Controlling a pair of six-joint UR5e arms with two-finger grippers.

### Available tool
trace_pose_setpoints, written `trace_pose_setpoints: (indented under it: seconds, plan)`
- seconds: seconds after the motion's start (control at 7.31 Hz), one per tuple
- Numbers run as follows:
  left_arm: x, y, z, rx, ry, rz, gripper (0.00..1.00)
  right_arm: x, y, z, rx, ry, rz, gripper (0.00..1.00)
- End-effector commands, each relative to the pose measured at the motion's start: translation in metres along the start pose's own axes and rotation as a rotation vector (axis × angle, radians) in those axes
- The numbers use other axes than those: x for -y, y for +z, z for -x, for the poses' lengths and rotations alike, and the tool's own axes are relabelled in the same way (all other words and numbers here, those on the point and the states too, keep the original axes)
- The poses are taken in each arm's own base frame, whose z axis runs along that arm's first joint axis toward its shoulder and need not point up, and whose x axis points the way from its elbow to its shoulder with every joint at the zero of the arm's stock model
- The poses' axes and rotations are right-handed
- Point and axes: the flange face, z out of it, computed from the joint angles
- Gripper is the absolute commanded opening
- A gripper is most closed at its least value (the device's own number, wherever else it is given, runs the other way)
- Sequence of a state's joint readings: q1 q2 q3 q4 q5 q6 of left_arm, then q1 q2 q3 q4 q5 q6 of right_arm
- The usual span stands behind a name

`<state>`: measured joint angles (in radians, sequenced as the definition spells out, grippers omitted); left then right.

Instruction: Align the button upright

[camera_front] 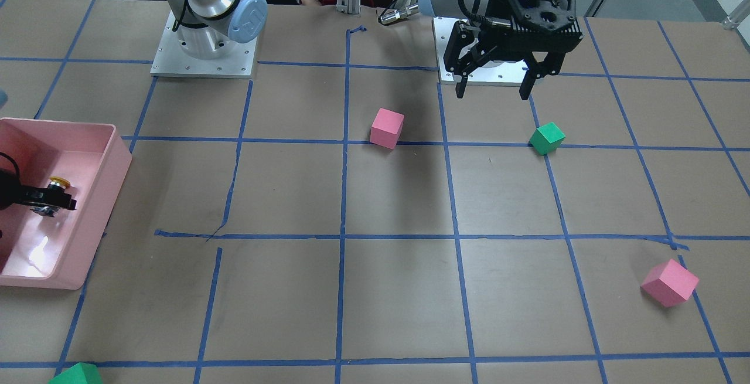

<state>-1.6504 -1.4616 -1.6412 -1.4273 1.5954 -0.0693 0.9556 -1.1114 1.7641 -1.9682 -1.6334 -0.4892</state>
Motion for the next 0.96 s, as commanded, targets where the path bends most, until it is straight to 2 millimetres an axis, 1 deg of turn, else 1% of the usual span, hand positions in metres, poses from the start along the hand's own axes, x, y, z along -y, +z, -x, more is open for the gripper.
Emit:
trace_pose_setpoints:
  seconds: [0.0, 0.14, 0.27, 0.41, 0.55, 0.68, 0.82]
  plan:
    - [-0.002, 0.003, 0.0, 0.001, 0.001, 0.01, 1.0, 0.001, 0.009, 0.0, -0.002, 0.002, -0.006, 0.89]
    - [-0.001, 0.0, 0.002, 0.006, -0.002, 0.007, 1.0, 0.004, 0.011, -0.001, -0.009, 0.003, -0.02, 0.59]
    - [-0.001, -0.001, 0.0, 0.005, 0.002, 0.006, 1.0, 0.004, 0.01, -0.003, -0.012, 0.004, -0.023, 0.04]
    - [-0.001, 0.0, 0.001, 0.006, -0.001, 0.005, 1.0, 0.005, 0.008, -0.004, -0.014, 0.006, -0.028, 0.0]
    - [-0.001, -0.002, 0.0, 0.009, 0.0, 0.001, 1.0, 0.01, 0.001, -0.007, -0.035, 0.039, -0.066, 0.0]
    - [0.0, -0.007, 0.0, 0.008, -0.01, -0.01, 1.0, 0.008, -0.009, -0.007, -0.046, 0.09, -0.089, 0.0]
    - [0.002, -0.013, 0.0, 0.007, -0.012, -0.022, 1.0, 0.009, -0.014, -0.008, -0.051, 0.102, -0.1, 0.0]
